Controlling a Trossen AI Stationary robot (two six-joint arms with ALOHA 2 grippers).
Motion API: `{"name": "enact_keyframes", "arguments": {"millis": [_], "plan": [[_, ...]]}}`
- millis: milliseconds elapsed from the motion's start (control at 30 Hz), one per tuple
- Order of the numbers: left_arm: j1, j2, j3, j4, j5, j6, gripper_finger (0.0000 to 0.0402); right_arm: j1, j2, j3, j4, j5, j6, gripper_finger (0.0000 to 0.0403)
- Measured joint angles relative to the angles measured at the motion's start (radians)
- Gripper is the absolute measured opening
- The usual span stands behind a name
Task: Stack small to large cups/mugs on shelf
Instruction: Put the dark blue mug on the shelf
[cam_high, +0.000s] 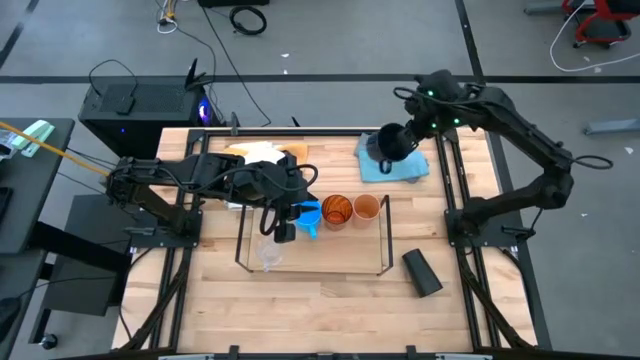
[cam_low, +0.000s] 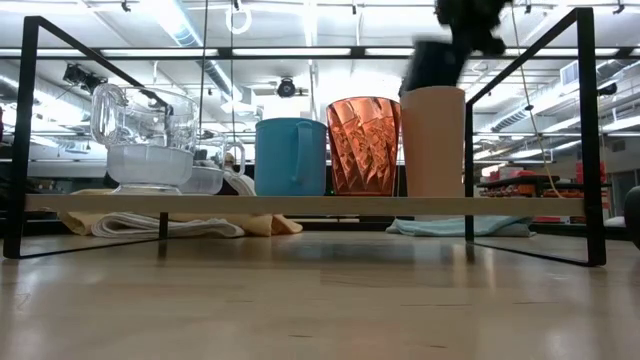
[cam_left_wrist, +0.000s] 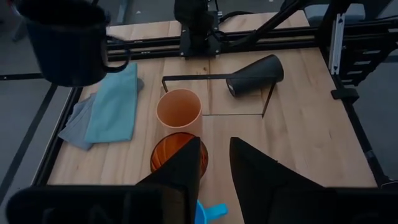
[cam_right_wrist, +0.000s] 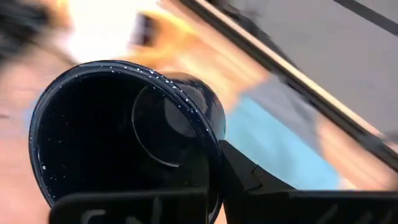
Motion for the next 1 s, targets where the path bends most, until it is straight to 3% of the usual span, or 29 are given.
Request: {"name": "enact_keyframes", "arguments": {"millis": [167,300,467,733,1000], "plan": [[0.0,0.0,0.0,-0.001,0.0,0.02,0.0087,0.292,0.018,0.125,0.032,-0.021,0.144,0.0015],[0.0,0.0,0.0,-0.03,0.0,0.03,0.0085,0.557,0.053,0.175,0.07,0.037,0.257,0.0015],[0.0,-0.014,0.0,-0.073,0.0,0.031,0.0093,0.753,0.127,0.17,0.122,0.074,0.354,0.0015],[0.044,-0.103,0.0,-0.101,-0.001,0.045,0.0091,0.788,0.333,0.191,0.299,-0.008,0.306,0.0015],[0.104,-0.198,0.002,-0.156,-0.008,0.04,0.0093,0.729,0.546,0.408,0.267,-0.079,0.25,0.0015]]}}
